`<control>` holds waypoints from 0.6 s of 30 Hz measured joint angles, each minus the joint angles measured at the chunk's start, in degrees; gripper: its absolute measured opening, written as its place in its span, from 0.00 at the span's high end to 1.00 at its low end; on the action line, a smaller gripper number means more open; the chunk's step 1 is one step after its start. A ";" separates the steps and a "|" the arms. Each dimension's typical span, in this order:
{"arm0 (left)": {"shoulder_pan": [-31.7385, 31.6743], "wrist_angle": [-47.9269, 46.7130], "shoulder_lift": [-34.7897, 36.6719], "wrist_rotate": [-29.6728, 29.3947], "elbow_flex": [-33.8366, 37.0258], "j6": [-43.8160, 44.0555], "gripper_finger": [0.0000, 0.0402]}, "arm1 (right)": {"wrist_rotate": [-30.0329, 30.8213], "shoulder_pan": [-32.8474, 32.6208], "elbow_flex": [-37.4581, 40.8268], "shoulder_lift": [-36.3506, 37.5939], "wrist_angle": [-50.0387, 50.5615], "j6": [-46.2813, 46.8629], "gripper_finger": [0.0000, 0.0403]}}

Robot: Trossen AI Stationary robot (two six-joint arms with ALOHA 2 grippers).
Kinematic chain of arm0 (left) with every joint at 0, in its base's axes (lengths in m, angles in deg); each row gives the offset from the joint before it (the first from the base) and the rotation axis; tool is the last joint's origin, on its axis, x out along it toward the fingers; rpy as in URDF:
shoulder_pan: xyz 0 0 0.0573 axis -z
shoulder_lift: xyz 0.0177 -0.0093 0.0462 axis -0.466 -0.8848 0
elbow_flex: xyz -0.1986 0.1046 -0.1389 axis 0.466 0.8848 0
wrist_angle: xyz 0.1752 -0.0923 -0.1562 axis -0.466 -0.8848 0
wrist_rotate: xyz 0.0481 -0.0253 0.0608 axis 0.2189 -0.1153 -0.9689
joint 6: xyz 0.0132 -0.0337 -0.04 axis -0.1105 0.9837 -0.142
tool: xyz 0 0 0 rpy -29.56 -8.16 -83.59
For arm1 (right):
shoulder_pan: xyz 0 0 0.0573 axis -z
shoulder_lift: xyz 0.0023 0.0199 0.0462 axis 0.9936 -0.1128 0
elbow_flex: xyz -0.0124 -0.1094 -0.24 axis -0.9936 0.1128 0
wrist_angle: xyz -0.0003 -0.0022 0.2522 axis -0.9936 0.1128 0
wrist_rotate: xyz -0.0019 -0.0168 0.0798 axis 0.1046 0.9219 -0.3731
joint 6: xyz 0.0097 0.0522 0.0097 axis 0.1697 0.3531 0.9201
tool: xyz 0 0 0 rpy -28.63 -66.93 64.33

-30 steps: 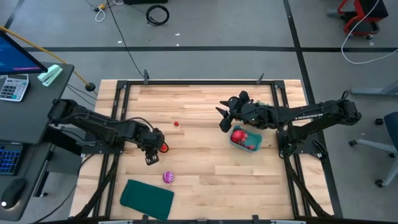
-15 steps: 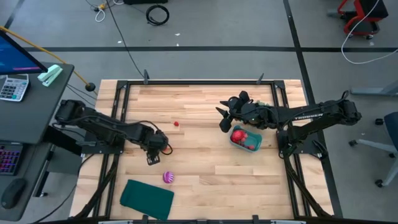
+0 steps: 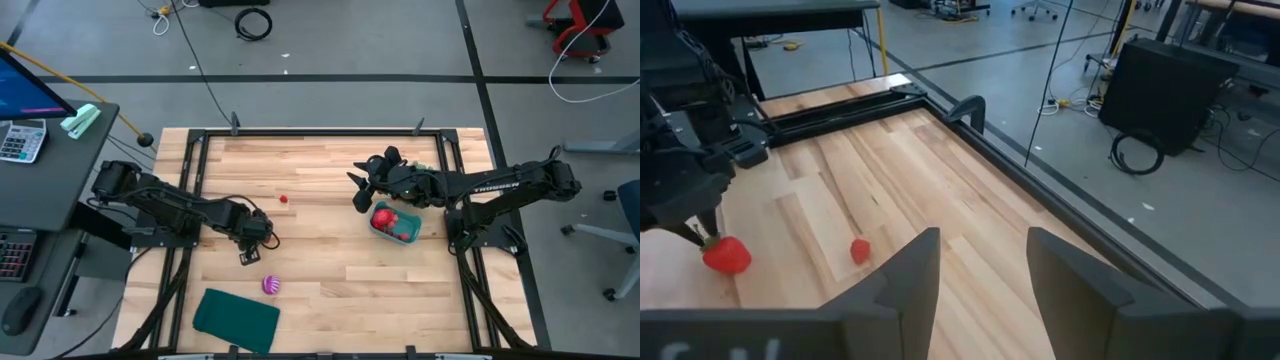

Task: Pick and placing Produce into tupperware
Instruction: Put the strawberry into the green bin

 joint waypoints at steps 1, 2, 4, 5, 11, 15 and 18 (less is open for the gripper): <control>0.00 0.04 0.00 0.00 0.00 0.00 0.92 | 0.00 0.02 0.00 0.00 0.00 0.00 0.60; 0.00 0.20 0.00 -0.02 0.00 0.00 0.96 | 0.00 0.01 0.00 0.00 -0.02 -0.05 0.60; 0.00 0.94 0.00 -0.11 0.00 0.02 0.98 | 0.00 0.00 0.00 0.00 -0.02 -0.24 0.60; 0.00 1.46 0.00 -0.13 0.00 0.02 0.98 | 0.02 0.02 0.00 0.00 -0.02 -0.43 0.60; -0.27 11.33 0.02 -0.12 0.00 -2.84 0.99 | 0.02 0.00 0.00 1.59 -0.02 -0.55 0.60; -1.47 24.16 0.02 -0.13 0.00 -8.08 0.99 | 0.11 -0.62 0.00 4.05 0.10 -0.56 0.60; -3.27 35.00 0.02 -0.15 0.00 -12.31 0.99 | -1.31 -1.88 0.00 6.97 1.99 0.22 0.60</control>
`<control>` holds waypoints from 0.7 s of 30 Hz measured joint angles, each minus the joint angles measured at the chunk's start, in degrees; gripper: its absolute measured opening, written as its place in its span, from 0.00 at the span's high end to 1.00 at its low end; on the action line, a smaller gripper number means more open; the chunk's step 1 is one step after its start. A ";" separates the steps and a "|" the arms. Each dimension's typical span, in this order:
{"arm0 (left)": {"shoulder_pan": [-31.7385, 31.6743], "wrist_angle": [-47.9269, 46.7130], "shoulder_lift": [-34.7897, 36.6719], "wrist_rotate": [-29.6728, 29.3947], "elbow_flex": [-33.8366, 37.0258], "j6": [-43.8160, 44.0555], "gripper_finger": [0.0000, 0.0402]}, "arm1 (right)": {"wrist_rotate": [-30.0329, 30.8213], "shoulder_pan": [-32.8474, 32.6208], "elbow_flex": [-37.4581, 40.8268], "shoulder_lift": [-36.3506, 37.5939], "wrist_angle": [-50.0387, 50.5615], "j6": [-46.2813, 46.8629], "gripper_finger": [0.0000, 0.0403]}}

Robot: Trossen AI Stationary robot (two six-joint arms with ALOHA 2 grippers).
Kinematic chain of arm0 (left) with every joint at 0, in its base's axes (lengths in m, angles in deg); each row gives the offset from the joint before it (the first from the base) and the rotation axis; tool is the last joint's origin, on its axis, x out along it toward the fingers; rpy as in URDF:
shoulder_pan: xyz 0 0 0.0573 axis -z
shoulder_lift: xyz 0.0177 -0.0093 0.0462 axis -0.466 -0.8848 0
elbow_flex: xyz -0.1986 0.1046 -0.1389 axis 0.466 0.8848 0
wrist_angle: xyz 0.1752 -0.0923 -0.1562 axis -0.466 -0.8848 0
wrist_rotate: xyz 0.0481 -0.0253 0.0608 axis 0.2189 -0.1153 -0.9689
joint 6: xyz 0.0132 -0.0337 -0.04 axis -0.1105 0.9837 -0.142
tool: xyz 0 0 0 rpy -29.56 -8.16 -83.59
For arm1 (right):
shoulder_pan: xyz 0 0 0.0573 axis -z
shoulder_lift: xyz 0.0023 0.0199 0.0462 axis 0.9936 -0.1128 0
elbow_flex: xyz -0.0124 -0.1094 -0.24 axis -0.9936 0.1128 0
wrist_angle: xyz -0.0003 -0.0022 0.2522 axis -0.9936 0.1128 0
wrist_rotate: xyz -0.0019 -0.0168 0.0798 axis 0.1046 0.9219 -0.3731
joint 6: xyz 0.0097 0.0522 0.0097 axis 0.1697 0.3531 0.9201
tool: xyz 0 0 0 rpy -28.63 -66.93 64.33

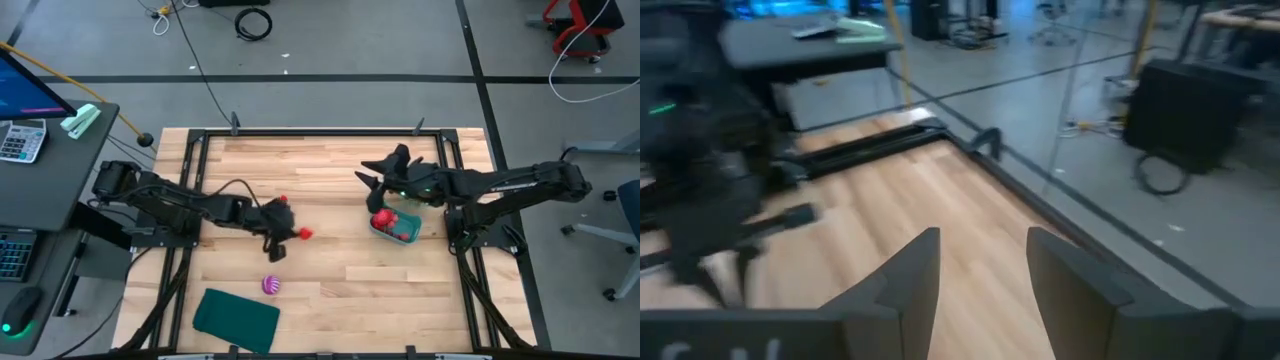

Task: Pick and placing Produce into tupperware
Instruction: Put the strawberry into the green bin

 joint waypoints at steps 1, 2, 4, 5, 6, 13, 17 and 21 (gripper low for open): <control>-0.72 4.03 0.00 0.02 0.00 -1.39 0.99 | -0.68 -0.45 0.00 1.06 1.19 0.40 0.60; -1.51 8.31 0.00 0.04 0.00 -2.64 0.99 | -1.15 -1.02 0.00 2.21 2.48 0.57 0.60; -3.15 17.06 -0.03 0.01 0.00 -4.76 0.99 | -1.25 -2.27 0.00 4.52 4.92 0.58 0.60; -3.96 21.60 -0.37 0.02 0.00 -5.81 0.99 | -1.21 -2.85 0.00 5.68 5.99 0.59 0.60; -4.79 25.53 -0.68 0.02 -0.02 -7.21 0.99 | -1.13 -3.36 0.00 6.76 6.89 0.59 0.60; -9.79 32.88 -7.01 1.90 -6.05 -8.70 1.00 | -0.99 -5.04 -0.02 11.19 9.35 0.59 0.60; -10.53 32.75 -15.58 4.92 -14.53 -11.73 1.00 | -0.48 -5.00 -0.02 11.19 9.61 -0.89 0.61; -10.25 32.74 -25.06 7.55 -23.69 -12.26 0.99 | 1.30 -4.91 -0.02 11.15 9.41 -2.81 0.61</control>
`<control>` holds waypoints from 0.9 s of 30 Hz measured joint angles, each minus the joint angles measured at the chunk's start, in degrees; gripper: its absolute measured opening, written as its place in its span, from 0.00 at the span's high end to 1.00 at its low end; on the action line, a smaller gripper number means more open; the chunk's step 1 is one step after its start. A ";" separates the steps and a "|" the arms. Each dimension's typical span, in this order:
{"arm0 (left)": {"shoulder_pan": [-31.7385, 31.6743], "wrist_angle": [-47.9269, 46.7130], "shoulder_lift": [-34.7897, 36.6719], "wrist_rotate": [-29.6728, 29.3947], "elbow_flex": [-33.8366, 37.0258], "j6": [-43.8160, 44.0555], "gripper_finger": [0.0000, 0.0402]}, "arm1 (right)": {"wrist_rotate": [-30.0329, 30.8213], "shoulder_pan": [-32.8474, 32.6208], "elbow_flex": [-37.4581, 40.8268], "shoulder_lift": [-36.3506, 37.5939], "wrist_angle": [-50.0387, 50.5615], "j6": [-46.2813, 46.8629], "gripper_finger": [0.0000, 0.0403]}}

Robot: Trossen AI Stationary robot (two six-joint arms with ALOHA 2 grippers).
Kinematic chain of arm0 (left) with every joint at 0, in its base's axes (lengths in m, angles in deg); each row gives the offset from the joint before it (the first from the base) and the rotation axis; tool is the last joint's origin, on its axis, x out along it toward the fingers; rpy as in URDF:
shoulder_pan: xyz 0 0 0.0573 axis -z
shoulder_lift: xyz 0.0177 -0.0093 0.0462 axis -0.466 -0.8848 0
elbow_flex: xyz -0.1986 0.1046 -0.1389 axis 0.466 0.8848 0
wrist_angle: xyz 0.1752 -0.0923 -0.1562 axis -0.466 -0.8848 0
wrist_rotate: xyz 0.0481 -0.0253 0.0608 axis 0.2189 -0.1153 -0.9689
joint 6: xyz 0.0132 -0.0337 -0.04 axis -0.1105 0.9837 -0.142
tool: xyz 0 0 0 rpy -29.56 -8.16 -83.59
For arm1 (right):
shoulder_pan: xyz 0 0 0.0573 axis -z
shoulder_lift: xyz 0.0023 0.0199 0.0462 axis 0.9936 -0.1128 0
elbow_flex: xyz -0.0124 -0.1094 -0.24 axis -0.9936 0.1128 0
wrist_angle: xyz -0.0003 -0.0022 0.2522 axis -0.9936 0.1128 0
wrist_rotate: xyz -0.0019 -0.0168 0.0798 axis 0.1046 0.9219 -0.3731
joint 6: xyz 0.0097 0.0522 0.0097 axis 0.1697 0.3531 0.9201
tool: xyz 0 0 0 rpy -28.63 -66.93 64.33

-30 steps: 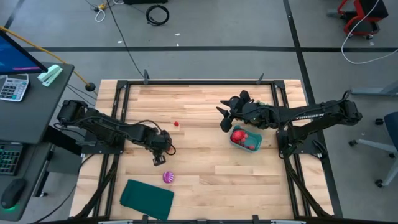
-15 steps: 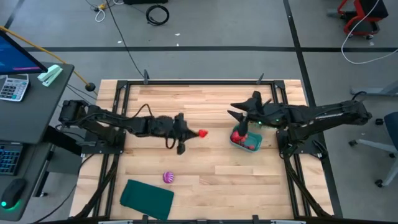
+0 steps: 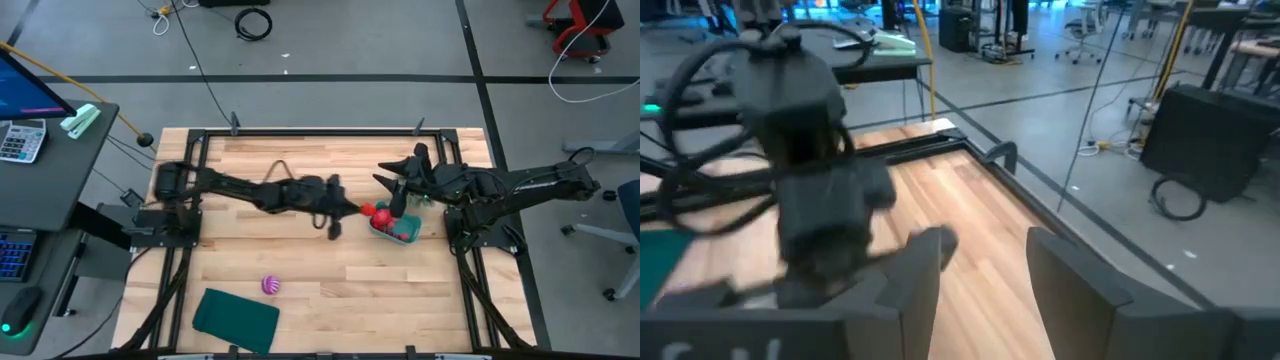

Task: Pick and placing Produce into tupperware
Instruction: Put the strawberry into the green bin

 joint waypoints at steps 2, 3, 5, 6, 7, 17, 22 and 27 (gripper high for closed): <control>0.46 -0.21 -4.62 0.03 -4.64 -0.05 0.99 | 1.04 0.05 0.00 0.05 -0.12 -0.91 0.61; 0.58 -0.38 -6.91 0.06 -6.62 -0.30 1.00 | 1.56 0.19 0.00 0.15 -0.05 -1.27 0.61; 0.60 -1.70 -10.70 0.34 -10.69 -0.96 0.99 | 2.40 0.61 0.00 0.15 -0.34 -1.48 0.61; 0.66 -3.16 -12.71 0.60 -12.95 -1.13 0.99 | 2.55 0.91 0.00 0.19 -0.24 -1.54 0.61; 0.88 -3.47 -14.52 0.51 -15.22 -1.13 0.99 | 2.82 1.31 0.00 0.20 -0.19 -1.56 0.61; 0.97 -10.91 -22.28 0.55 -24.20 -2.37 0.98 | 2.87 5.04 0.00 0.22 0.03 -1.54 0.60; 0.84 -11.93 -22.28 0.49 -24.22 -2.42 0.96 | 2.86 5.78 0.00 0.20 0.04 -1.54 0.60; 0.64 -12.58 -22.23 0.47 -24.22 -2.42 0.96 | 2.85 6.10 0.00 -0.04 0.08 -0.95 0.60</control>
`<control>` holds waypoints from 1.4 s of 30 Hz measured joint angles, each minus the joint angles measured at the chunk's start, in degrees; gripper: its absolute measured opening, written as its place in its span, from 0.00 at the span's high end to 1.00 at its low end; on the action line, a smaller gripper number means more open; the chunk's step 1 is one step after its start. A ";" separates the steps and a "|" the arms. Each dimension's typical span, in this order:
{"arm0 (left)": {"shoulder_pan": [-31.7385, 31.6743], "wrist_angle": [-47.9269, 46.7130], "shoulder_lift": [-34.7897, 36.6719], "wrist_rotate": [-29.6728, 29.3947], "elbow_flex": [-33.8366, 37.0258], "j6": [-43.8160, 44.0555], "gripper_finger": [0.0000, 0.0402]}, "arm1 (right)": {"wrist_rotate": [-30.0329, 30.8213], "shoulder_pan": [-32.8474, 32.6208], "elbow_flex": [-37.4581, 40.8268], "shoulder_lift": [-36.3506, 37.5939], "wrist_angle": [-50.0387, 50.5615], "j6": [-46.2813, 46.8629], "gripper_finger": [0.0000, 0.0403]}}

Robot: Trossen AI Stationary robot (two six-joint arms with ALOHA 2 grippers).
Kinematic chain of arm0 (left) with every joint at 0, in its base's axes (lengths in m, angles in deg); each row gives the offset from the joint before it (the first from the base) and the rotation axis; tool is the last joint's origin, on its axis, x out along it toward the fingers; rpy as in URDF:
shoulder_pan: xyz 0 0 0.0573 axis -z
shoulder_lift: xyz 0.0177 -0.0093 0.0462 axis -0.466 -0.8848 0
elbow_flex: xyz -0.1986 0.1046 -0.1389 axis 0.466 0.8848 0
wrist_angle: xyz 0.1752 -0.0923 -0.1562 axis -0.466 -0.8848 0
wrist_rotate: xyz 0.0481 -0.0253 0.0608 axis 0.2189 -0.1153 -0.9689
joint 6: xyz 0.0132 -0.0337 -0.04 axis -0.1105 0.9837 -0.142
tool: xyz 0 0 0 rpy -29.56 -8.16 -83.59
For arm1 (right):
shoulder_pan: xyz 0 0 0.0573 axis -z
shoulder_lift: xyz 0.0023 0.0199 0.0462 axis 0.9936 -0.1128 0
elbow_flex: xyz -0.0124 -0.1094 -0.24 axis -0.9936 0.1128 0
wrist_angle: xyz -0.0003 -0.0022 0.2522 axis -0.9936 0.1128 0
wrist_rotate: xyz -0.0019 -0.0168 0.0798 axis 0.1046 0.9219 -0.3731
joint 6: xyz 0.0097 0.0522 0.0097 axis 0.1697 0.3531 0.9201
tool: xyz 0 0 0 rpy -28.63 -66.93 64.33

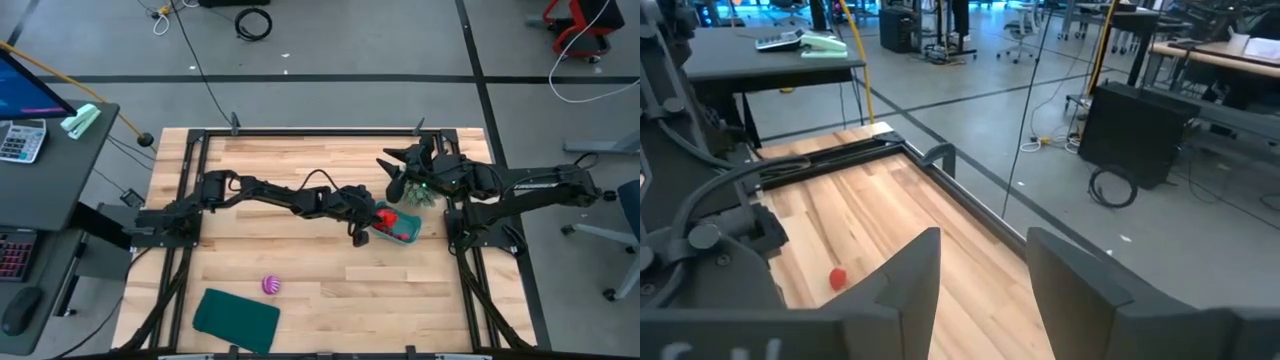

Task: Pick and placing Produce into tupperware
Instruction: Put the strawberry into the green bin, then put the raspberry into the green bin

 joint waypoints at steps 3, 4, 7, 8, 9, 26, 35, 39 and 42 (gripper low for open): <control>0.00 -0.12 0.00 -0.04 0.00 -0.01 0.97 | 0.00 0.00 0.00 -0.07 0.00 -0.02 0.60; 0.00 -0.07 0.00 -0.04 0.00 -0.02 0.97 | -0.02 -0.02 0.00 -0.09 -0.02 0.00 0.60; 0.02 -0.86 0.00 -0.04 0.00 -0.04 0.96 | 0.00 -0.02 0.00 -0.09 -0.03 0.00 0.60; 0.02 -1.43 0.00 -0.02 0.00 -0.04 0.96 | 0.00 -0.02 0.00 -0.09 -0.02 -0.02 0.60; 0.02 -1.88 0.00 -0.02 0.00 -0.04 0.95 | -0.02 -0.02 0.00 -0.09 -0.02 -0.01 0.60; -0.19 -3.05 0.04 0.02 0.02 -0.11 0.83 | -0.02 -0.02 0.00 -0.09 -0.02 0.02 0.60; -1.79 -10.13 1.34 -0.02 0.07 -0.14 0.75 | -0.02 -0.02 0.00 -0.09 -0.02 0.02 0.60; -3.51 -17.55 3.25 0.01 0.04 -0.01 0.73 | 0.00 -0.03 0.00 -0.09 0.15 0.00 0.60; -4.65 -22.90 4.93 -0.09 0.07 1.63 0.72 | 0.00 -0.04 0.00 -0.09 0.28 0.00 0.60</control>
